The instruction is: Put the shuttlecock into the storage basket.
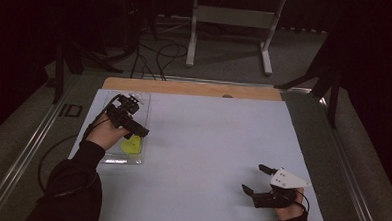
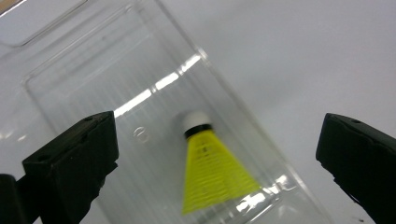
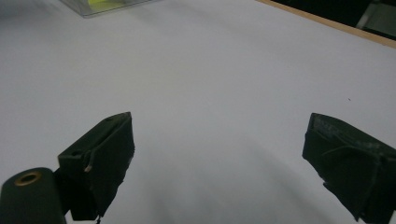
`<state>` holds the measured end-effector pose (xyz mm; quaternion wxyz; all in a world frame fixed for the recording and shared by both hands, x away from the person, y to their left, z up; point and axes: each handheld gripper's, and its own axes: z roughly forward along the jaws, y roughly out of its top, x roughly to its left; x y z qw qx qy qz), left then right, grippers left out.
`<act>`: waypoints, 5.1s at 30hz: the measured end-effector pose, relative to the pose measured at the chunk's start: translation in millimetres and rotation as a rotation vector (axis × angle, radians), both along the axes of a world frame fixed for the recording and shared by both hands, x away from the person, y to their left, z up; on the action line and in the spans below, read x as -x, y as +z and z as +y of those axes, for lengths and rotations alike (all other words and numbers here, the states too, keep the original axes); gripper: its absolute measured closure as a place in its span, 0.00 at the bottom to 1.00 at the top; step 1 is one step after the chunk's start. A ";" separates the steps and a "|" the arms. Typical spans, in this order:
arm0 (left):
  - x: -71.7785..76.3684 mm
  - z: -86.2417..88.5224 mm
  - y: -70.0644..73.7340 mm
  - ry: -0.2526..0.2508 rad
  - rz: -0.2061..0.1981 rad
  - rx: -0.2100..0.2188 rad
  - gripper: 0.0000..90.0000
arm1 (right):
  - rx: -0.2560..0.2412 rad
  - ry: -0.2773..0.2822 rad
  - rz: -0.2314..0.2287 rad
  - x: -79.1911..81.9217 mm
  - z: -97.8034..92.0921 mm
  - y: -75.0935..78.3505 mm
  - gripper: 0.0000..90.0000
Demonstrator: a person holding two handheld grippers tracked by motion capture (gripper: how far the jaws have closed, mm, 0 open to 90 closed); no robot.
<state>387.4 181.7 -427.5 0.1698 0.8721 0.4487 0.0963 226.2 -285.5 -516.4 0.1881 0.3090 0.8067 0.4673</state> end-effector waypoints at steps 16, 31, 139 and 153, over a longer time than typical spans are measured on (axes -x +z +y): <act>4.8 -12.0 8.2 -0.131 -0.055 0.149 0.00 | 0.000 -0.002 0.000 -0.1 -0.3 0.0 0.10; 10.8 -41.5 12.4 -0.278 -0.068 0.127 0.00 | 0.001 -0.001 -0.001 0.0 -0.3 0.1 0.10; 152.2 14.2 -97.3 -0.262 -0.114 0.382 0.00 | 0.009 0.006 0.014 0.6 0.7 -0.3 0.10; 154.4 14.7 -97.9 -0.255 -0.162 0.370 0.00 | 0.014 0.012 0.020 1.3 0.4 -1.2 0.10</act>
